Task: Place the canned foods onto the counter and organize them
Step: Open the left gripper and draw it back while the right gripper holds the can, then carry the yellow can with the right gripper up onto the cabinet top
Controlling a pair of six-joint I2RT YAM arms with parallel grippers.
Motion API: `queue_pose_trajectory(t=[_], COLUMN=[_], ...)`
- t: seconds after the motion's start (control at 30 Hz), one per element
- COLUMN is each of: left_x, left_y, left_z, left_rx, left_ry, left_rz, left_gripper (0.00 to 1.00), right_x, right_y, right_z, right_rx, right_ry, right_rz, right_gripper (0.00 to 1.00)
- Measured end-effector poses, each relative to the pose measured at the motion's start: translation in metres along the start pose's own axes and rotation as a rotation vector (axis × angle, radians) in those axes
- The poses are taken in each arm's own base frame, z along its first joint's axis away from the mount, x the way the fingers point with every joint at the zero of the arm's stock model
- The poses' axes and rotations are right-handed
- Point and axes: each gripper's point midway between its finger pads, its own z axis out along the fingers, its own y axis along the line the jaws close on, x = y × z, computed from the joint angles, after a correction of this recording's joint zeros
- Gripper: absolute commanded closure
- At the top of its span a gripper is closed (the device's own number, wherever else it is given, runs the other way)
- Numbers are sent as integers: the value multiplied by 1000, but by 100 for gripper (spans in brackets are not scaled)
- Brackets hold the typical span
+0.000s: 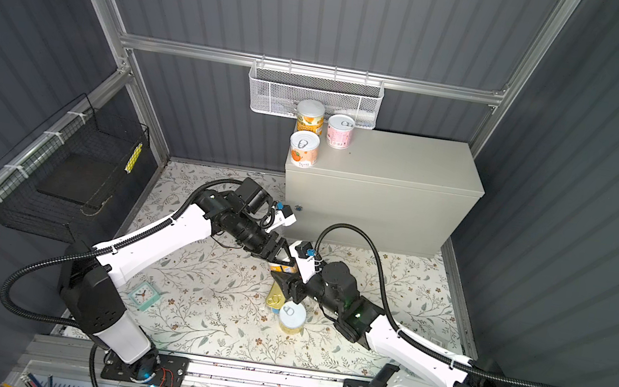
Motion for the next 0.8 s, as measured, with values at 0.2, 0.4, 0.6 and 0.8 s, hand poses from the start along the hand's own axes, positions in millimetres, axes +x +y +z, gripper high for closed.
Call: queue_pose_trajectory(t=[0.2, 0.4, 0.6, 0.8], left_x=[1, 0, -10, -11], left_y=[-3, -5, -23, -28], left_z=[1, -5, -37, -82], left_rx=[9, 7, 18, 16], left_ry=[5, -14, -144, -325], left_rz=[-4, -9, 32, 59], left_gripper=[0, 0, 0, 0], right_x=[-4, -6, -8, -14], right_y=[-14, -22, -27, -31], right_z=[-11, -24, -31, -36], right_rx=[80, 133, 171, 204], right_ry=[-34, -44, -47, -45], right_rz=[11, 11, 4, -23], right_gripper=[44, 44, 44, 44])
